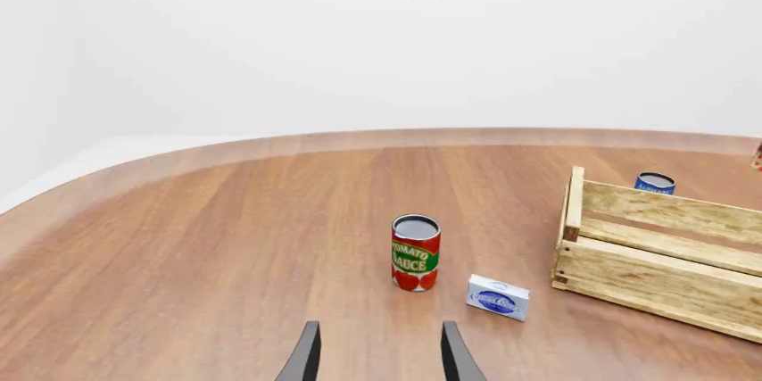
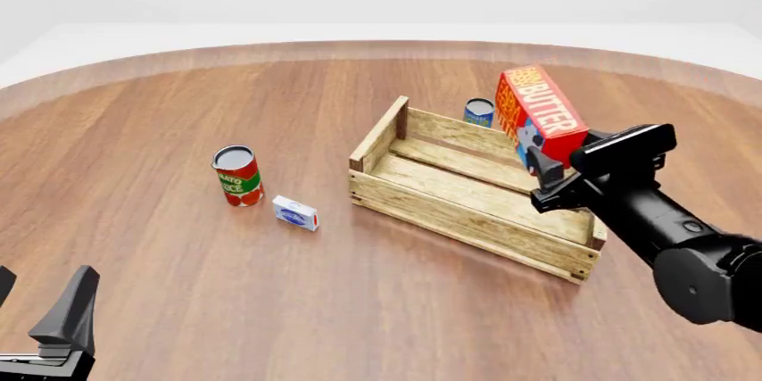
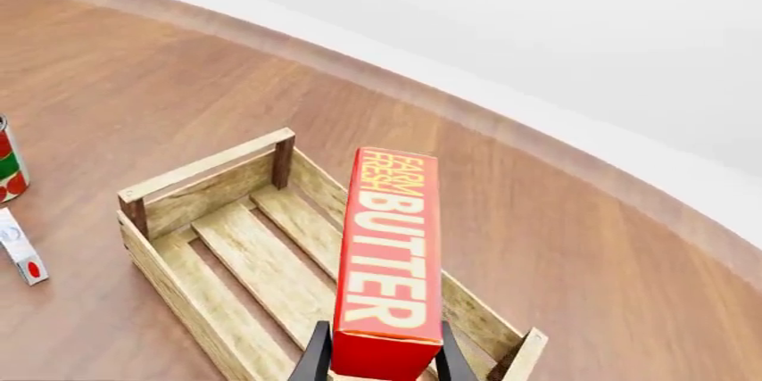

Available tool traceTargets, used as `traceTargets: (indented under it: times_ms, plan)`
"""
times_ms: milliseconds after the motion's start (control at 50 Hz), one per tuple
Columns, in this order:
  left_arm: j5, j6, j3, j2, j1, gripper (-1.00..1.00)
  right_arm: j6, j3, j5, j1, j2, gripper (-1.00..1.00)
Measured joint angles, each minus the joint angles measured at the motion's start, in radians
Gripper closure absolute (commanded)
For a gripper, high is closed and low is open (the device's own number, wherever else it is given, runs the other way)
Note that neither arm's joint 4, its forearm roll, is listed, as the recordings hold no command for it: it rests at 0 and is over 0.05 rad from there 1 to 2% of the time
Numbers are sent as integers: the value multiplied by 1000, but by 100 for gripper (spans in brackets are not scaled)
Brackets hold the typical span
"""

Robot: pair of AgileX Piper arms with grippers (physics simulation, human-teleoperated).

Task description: Pick up the butter and put it in the tray.

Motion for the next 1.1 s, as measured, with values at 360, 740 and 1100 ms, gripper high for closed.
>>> traceTargets:
  times_ms: [360, 740, 1100]
  plan:
    - [0, 0, 0, 0, 0, -100, 1, -40, -30, 21, 98, 100]
    - [0, 0, 0, 0, 0, -100, 8, -67, -63, 41, 186, 100]
    - [0, 0, 0, 0, 0, -100, 17, -87, -90, 49, 257, 100]
